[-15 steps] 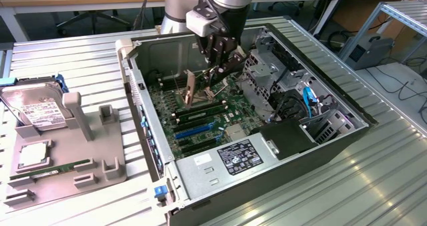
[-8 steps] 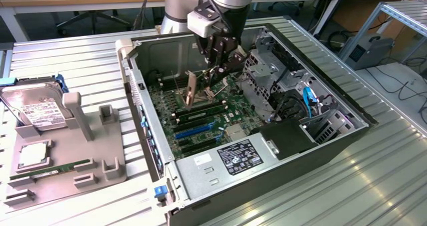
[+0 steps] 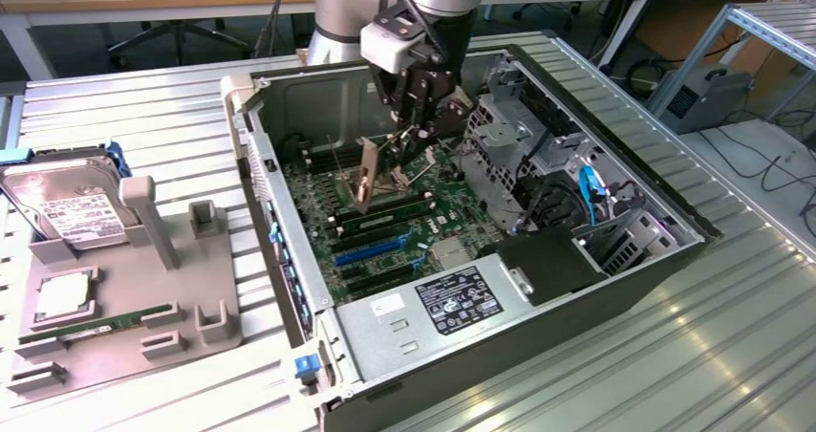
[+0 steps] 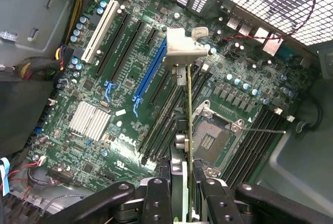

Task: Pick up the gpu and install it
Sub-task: 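Insert the gpu into the slot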

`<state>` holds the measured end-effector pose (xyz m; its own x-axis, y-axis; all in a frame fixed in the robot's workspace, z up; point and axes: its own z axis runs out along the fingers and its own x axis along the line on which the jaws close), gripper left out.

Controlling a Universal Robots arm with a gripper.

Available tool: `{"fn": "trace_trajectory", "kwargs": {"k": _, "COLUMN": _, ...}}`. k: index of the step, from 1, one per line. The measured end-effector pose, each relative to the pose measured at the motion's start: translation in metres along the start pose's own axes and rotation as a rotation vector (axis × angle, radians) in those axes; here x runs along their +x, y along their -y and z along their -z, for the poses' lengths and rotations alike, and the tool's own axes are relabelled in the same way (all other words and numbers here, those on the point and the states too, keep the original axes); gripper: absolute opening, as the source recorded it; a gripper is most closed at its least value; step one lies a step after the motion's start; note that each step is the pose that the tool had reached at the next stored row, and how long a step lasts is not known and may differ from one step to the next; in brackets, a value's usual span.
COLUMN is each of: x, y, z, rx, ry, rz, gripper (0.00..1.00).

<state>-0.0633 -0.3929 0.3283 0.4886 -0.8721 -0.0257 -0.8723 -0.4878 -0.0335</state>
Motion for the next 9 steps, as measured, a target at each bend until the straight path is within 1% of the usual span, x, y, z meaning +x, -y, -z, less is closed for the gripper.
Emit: {"fn": "trace_trajectory", "kwargs": {"k": 9, "x": 0.0000, "y": 0.0000, "z": -0.0001, "rx": -0.0021, "ry": 0.0007, "rz": 0.056, "gripper": 0.27}}
